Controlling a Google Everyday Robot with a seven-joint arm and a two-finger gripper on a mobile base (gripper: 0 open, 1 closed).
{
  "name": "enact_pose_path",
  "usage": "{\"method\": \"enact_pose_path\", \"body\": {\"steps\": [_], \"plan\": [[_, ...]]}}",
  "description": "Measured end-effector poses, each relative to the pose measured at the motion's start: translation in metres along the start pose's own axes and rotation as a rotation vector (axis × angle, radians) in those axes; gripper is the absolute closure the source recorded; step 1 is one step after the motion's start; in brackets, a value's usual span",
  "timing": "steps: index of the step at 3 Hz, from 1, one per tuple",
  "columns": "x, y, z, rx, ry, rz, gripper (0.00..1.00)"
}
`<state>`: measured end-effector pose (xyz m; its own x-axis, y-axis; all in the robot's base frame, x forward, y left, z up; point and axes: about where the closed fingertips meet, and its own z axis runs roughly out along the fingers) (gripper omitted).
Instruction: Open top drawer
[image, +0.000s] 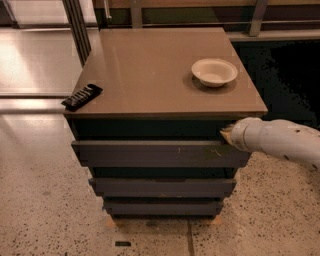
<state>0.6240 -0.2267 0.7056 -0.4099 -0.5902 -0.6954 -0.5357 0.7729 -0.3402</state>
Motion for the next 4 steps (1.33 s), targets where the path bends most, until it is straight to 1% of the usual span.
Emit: {"method": "enact_pose_path", "body": {"steps": [1,2,3,4], "plan": [[0.0,0.0,0.0,0.0,0.0,0.0,1.0],[0.002,0.0,0.005,-0.011,0.021,0.0,1.0],[0.004,0.002,0.005,-0.014,0.025,0.001,1.0],[0.022,0.011,0.01,-0.068,0.111,0.028,1.0]]}}
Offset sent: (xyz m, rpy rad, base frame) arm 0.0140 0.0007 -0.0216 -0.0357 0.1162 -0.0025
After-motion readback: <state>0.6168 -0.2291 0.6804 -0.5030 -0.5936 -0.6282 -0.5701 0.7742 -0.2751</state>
